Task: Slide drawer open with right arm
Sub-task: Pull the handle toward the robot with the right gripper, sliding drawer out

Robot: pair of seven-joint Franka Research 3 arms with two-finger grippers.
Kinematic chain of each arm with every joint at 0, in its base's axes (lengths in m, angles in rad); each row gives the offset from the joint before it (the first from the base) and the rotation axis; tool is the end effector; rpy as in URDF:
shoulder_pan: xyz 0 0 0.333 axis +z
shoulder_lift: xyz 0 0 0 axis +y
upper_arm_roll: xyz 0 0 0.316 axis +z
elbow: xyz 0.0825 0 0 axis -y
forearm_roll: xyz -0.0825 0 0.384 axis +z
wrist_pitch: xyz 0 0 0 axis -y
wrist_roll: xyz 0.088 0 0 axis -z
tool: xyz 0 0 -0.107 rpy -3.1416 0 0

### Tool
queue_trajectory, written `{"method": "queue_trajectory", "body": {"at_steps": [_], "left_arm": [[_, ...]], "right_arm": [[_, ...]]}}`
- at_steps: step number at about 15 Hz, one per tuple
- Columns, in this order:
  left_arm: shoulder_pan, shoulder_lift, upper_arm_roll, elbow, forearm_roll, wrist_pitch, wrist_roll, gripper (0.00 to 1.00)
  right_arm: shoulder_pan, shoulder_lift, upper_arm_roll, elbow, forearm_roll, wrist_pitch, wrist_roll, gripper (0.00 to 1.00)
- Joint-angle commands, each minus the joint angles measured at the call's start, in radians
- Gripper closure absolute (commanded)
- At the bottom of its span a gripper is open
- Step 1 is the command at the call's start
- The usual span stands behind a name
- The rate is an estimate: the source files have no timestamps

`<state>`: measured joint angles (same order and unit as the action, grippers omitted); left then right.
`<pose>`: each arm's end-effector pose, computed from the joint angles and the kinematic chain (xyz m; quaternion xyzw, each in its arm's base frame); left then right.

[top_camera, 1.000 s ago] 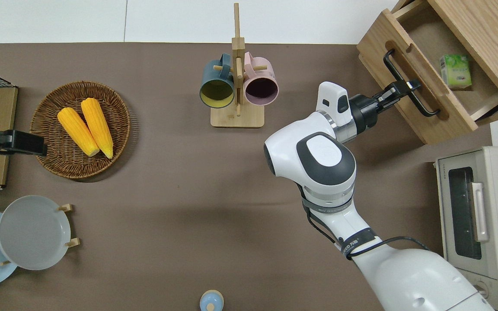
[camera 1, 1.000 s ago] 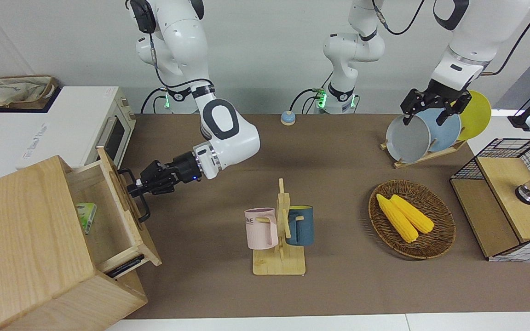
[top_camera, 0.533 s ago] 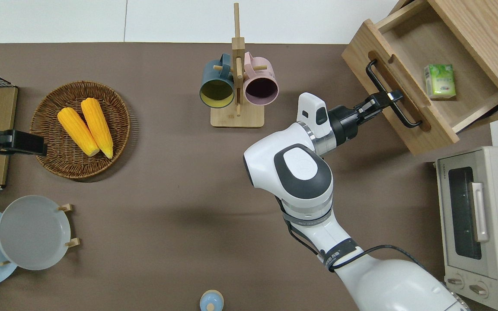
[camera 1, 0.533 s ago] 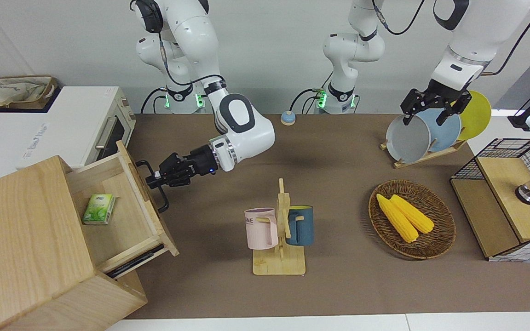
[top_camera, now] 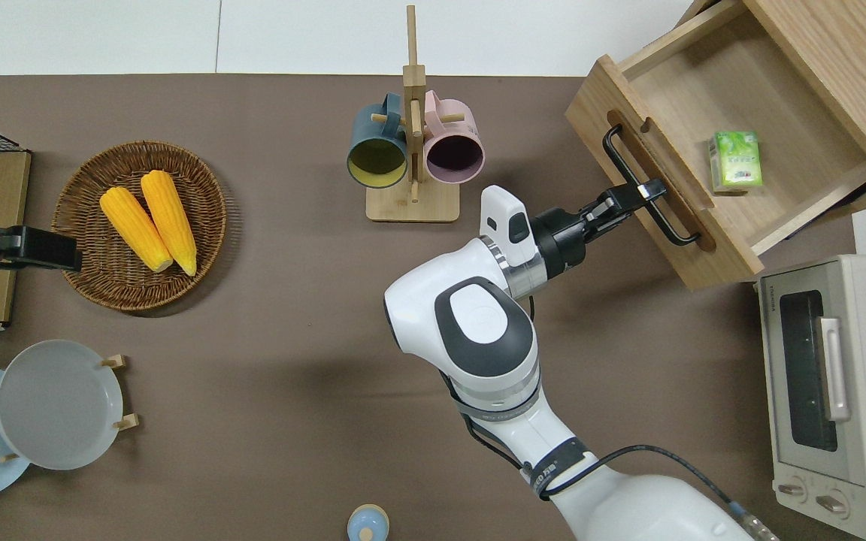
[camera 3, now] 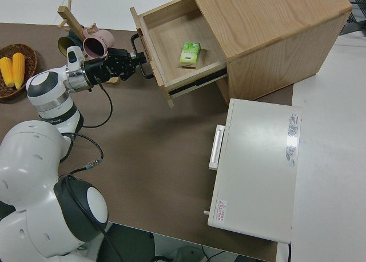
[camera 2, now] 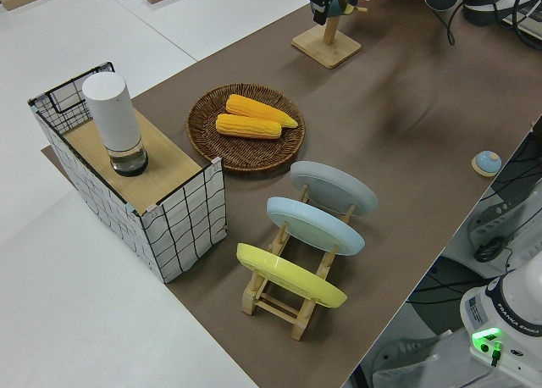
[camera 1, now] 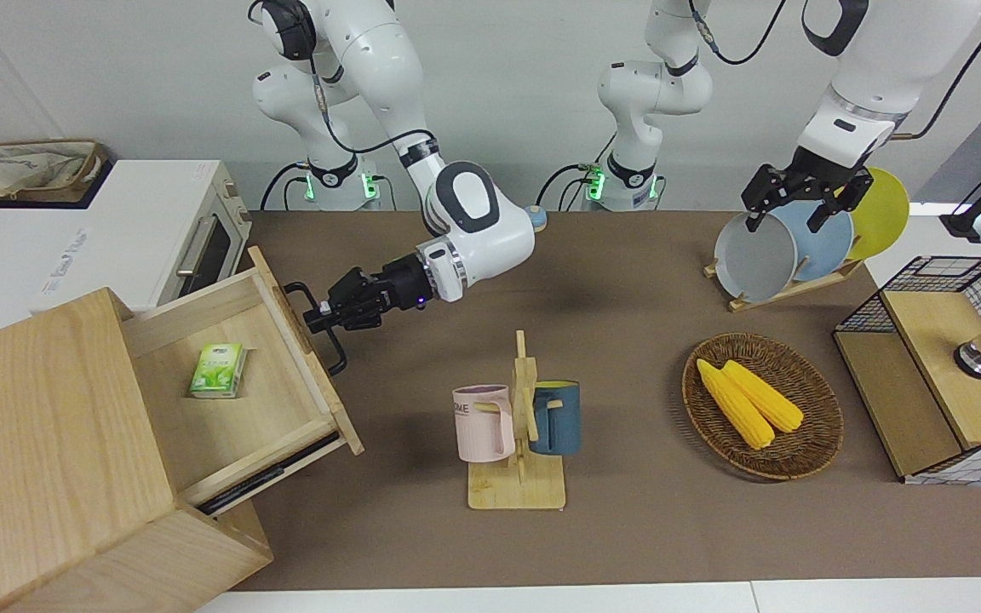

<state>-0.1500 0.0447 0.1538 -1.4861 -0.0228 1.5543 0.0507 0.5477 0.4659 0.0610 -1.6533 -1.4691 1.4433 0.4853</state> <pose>0.5673 -0.0025 0.6382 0.9996 -0.0239 0.0122 0.0076 0.5970 0.2666 0.3972 0.6996 0.1843 0.1255 0.6789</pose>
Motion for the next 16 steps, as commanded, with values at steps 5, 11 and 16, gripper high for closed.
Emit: {"method": "queue_trajectory", "body": {"at_steps": [5,11,16], "left_arm": [[-0.017,0.012,0.017,0.02,0.014,0.001,0.008,0.0],[-0.017,0.012,0.017,0.02,0.014,0.001,0.008,0.0],[-0.017,0.012,0.017,0.02,0.014,0.001,0.008,0.0]], "right_arm": [[0.067,-0.006,0.003,0.063,0.019,-0.058,-0.137,1.0],[0.123,0.017,0.003,0.102,0.035,-0.106,-0.149,1.0],[0.149,0.033,0.003,0.13,0.036,-0.123,-0.175,1.0]]}}
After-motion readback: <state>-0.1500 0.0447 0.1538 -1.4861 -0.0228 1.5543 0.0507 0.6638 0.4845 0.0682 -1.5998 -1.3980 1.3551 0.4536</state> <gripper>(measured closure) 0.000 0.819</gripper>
